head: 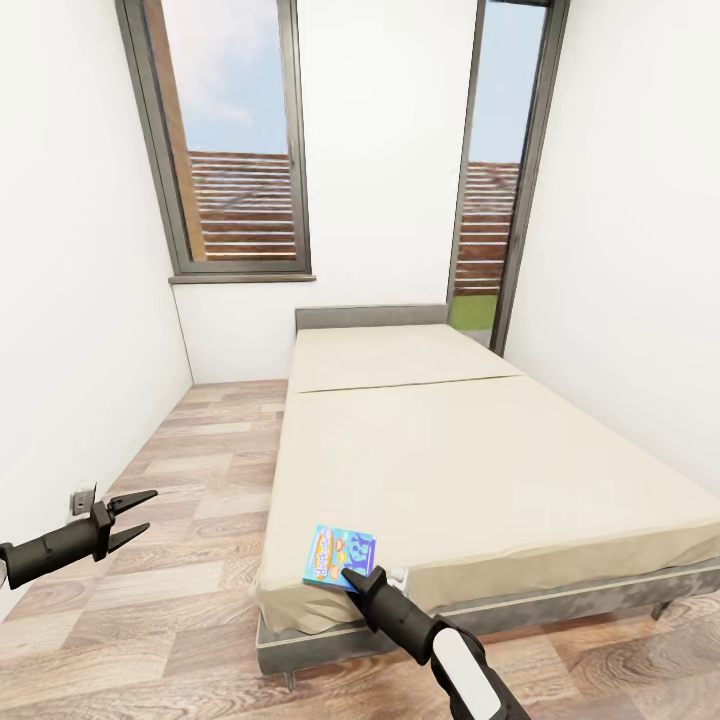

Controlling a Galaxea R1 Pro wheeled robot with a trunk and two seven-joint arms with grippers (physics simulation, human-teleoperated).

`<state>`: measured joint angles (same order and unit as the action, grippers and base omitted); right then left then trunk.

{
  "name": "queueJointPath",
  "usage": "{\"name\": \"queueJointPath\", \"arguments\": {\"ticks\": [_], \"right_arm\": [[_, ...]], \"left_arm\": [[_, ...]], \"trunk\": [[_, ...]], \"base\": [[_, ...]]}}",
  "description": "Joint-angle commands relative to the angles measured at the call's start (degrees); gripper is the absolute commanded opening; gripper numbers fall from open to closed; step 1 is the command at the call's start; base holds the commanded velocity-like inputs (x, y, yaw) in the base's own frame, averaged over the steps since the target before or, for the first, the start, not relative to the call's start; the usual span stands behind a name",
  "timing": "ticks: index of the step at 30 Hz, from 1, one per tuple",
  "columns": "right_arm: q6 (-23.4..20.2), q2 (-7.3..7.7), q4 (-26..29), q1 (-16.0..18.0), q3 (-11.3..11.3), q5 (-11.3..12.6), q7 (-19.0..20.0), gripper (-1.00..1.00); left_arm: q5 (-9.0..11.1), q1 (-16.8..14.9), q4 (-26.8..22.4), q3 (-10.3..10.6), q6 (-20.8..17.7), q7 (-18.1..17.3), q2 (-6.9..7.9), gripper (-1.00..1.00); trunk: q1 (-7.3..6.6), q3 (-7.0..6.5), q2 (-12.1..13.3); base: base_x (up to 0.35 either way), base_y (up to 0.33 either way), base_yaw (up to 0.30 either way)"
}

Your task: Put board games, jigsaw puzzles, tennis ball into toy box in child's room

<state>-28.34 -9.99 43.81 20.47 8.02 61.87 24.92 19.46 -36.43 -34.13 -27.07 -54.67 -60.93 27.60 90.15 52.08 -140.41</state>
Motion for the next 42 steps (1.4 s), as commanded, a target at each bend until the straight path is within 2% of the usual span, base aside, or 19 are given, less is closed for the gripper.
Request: {"name": "queueJointPath", "arguments": {"ticks": [1,4,15,27,30,34,35,42], "right_arm": [[0.9,-0.01,0.1,0.4,-0.2,1.4,0.3,-1.00],[0.9,-0.01,0.1,0.4,-0.2,1.4,0.3,-1.00],[0.9,-0.01,0.1,0.4,-0.2,1.4,0.3,-1.00],[1.2,-0.01,0.5,0.4,1.0,1.3,0.2,-1.00],[1.1,-0.01,2.9,0.4,2.0,1.4,-2.8,-1.00],[0.8,-0.01,5.4,0.4,2.8,1.7,-13.8,-1.00],[0.7,-0.01,6.1,0.4,2.9,1.8,-15.1,-1.00],[0.3,-0.01,10.0,0.4,3.6,1.7,-18.2,-1.00]], "left_arm": [[0.0,0.0,0.0,-0.1,-0.3,-0.2,-0.01,1.00],[0.0,0.0,0.0,-0.1,-0.3,-0.2,-0.01,1.00],[-0.1,0.0,0.0,-0.1,-0.3,-0.1,-0.01,1.00],[-0.1,0.0,0.0,-0.1,-0.3,-0.1,-0.01,1.00],[-0.1,0.0,0.0,-0.1,-0.3,-0.1,-0.01,1.00],[-0.1,0.0,0.0,-0.1,-0.3,-0.1,-0.01,1.00],[-0.1,0.0,0.0,-0.1,-0.3,-0.1,-0.01,1.00],[-0.1,0.0,0.0,-0.1,-0.3,-0.1,-0.01,1.00]], "trunk": [[-0.01,0.05,0.0],[-0.01,0.05,0.0],[-2.43,-1.93,4.4],[-5.06,-4.08,9.2],[-5.72,-4.62,10.4],[-6.60,-5.34,12.0],[-6.82,-5.52,12.4],[-8.36,-6.78,15.2]], "base": [[0.000,0.000,0.000],[0.000,0.000,0.000],[0.000,0.000,0.000],[0.000,0.000,0.000],[0.000,0.000,0.000],[0.000,0.000,0.000],[0.000,0.000,0.000],[0.000,0.000,0.000]]}}
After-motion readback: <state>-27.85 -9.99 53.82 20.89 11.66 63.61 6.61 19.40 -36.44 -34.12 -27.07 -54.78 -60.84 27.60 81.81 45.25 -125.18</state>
